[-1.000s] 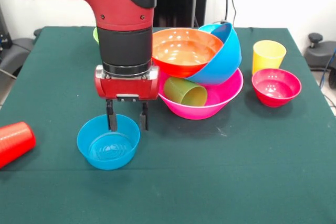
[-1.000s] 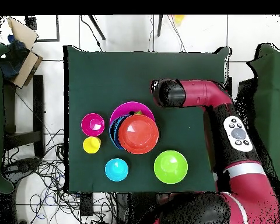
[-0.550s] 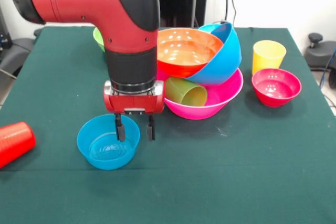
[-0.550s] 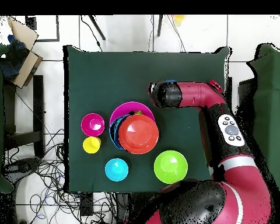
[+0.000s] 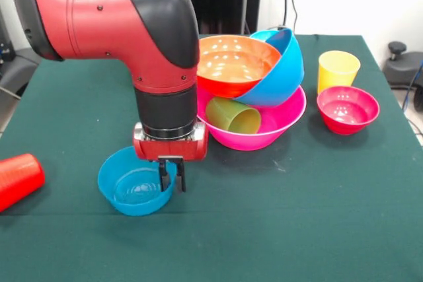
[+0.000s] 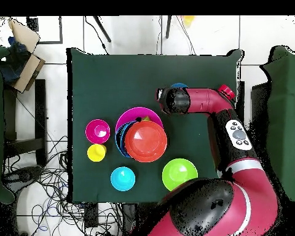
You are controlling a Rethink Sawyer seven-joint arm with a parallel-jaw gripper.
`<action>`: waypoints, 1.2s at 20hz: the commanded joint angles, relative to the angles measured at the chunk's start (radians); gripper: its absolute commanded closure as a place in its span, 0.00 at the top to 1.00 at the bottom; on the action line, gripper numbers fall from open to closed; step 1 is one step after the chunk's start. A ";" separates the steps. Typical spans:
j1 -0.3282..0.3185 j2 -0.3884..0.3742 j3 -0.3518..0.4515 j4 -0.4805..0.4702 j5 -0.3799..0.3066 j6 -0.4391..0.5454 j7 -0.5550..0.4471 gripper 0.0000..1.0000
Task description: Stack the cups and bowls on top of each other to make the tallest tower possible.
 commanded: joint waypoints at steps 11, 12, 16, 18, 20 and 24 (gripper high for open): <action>0.051 -0.251 -0.061 0.185 0.007 0.107 -0.007 0.00; 0.056 -0.295 -0.067 0.216 0.023 0.130 0.003 0.00; 0.080 -0.415 -0.097 0.292 0.074 0.202 0.030 0.00; 0.089 -0.454 -0.107 0.320 0.091 0.215 0.034 0.00; 0.091 -0.496 -0.114 0.369 0.106 0.201 0.041 0.00; 0.087 -0.576 -0.123 0.474 0.128 0.154 0.048 0.00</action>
